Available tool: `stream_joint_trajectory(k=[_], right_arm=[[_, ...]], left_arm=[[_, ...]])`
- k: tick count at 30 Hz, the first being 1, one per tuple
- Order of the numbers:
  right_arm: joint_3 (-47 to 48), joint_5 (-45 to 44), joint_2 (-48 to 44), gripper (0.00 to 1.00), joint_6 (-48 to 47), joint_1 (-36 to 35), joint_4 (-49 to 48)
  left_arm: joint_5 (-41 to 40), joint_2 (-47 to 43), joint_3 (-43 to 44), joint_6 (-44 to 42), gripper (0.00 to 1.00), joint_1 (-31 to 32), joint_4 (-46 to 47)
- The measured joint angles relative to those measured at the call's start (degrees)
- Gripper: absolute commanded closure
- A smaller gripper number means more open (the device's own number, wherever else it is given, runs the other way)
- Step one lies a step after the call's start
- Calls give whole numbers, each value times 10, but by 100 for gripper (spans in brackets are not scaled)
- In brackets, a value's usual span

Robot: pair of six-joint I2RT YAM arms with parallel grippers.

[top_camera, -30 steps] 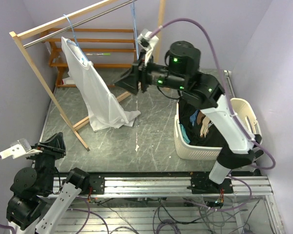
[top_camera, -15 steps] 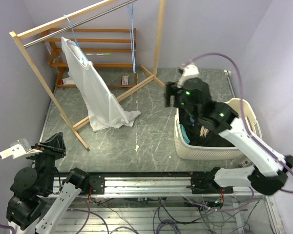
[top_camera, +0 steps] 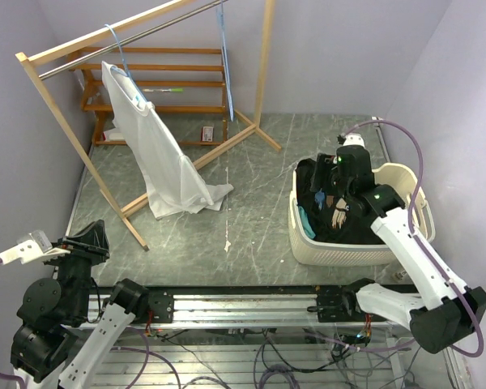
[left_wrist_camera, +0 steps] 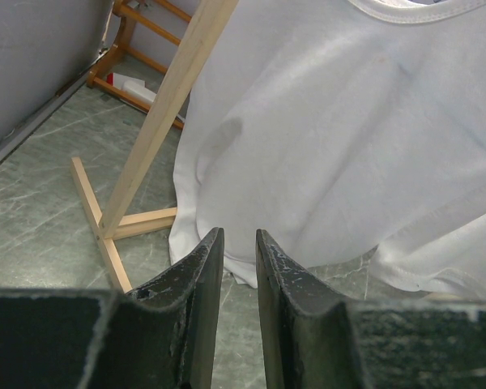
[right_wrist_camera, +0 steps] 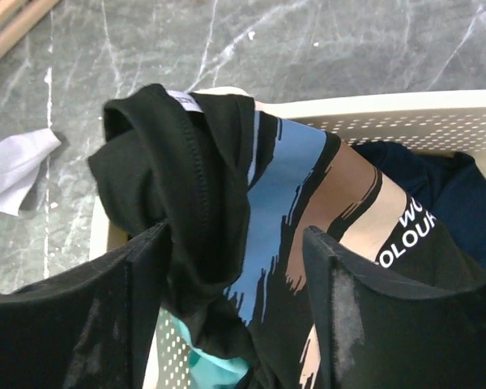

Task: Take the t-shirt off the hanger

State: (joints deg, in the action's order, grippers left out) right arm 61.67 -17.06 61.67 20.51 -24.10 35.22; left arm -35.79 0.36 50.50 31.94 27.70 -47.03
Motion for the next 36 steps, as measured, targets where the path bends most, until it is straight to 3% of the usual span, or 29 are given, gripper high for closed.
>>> stream_joint_trajectory(k=[1, 5, 6, 15, 17, 18, 19, 22, 26, 32, 36], right_arm=[[-8, 14, 2, 49, 2, 12, -5], [-28, 36, -1, 97, 22, 38, -17], [-33, 35, -6, 100, 25, 40, -21], [-74, -50, -181, 97, 97, 54, 17], [-74, -64, -225, 29, 106, 54, 42], [-74, -67, -245, 5, 113, 54, 56], [-72, -69, -265, 1, 116, 55, 71], [-60, -50, -287, 1, 108, 56, 105], [-46, 23, -261, 17, 84, 56, 119], [26, 258, -170, 31, 37, 56, 51], [131, 345, -65, 50, 13, 37, 0]], left_arm=[[0, 0, 0, 0, 66, 0, 0], [0, 0, 0, 0, 67, 2, 0], [0, 0, 0, 0, 67, 2, 0], [0, 0, 0, 0, 67, 3, 0], [0, 0, 0, 0, 67, 3, 0], [0, 0, 0, 0, 67, 3, 0], [0, 0, 0, 1, 67, 3, 0], [-1, 0, 0, 1, 67, 3, 0], [-1, 0, 0, 1, 67, 3, 0], [-1, 0, 0, 1, 67, 3, 0], [-2, 0, 0, 1, 67, 3, 0]])
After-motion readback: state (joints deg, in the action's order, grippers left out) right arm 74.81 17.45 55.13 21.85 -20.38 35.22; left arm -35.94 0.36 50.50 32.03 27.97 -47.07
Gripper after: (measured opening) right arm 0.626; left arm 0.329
